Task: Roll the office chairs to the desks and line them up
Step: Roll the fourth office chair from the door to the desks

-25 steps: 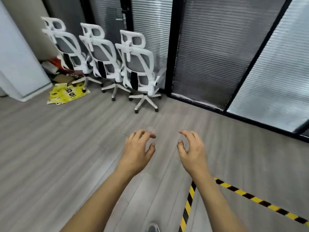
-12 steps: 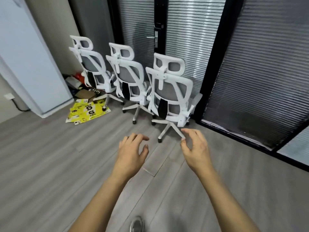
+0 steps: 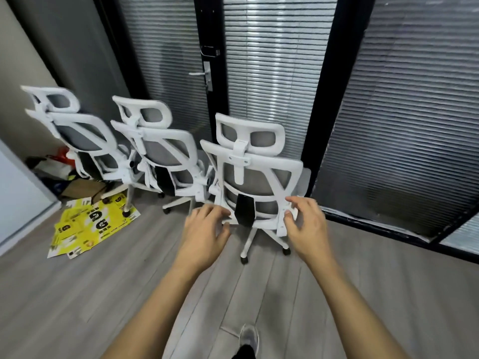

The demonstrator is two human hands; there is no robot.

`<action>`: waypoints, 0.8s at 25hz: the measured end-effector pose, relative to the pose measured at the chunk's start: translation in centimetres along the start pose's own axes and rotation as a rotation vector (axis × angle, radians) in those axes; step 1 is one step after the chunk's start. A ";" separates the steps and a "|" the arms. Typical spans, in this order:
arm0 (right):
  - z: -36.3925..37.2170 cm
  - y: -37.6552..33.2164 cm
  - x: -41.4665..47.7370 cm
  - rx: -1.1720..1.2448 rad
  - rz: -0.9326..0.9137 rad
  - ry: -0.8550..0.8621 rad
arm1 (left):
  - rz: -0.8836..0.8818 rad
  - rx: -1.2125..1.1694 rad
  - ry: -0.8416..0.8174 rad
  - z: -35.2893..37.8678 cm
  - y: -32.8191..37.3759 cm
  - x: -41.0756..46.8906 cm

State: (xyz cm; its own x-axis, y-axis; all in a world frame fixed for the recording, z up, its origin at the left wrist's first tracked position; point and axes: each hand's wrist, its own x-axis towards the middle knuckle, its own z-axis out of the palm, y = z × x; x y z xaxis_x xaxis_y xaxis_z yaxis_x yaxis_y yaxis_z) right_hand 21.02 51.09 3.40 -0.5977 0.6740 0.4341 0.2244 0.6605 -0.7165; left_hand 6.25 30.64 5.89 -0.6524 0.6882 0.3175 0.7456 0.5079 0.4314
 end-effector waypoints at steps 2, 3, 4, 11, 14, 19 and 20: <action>3.7 2.2 5.2 -0.021 0.020 0.018 | 0.003 0.029 -0.019 2.1 -3.2 6.4; 5.7 3.5 8.1 -0.014 0.030 0.028 | -0.002 0.036 -0.039 3.4 -4.8 9.8; 7.5 4.6 10.7 -0.011 0.034 0.034 | -0.009 0.033 -0.059 4.5 -6.2 12.9; 16.6 10.8 24.4 -0.299 0.161 -0.084 | 0.022 0.019 -0.186 10.2 -14.7 29.9; 18.6 12.8 26.8 -0.438 0.204 -0.147 | 0.108 0.044 -0.204 12.7 -17.9 35.2; 20.9 12.9 26.8 -0.520 0.252 -0.061 | 0.242 0.018 -0.230 15.4 -22.1 39.6; 21.1 12.5 26.7 -0.518 0.272 -0.037 | 0.282 -0.002 -0.226 15.7 -22.8 39.8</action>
State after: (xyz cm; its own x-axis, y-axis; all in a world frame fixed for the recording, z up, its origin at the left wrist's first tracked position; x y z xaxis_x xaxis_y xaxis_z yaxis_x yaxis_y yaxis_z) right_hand -8.42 70.37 -5.45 -0.4904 0.8360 0.2461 0.7148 0.5474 -0.4351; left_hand -34.63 54.59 -4.57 -0.3741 0.8985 0.2298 0.8919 0.2806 0.3548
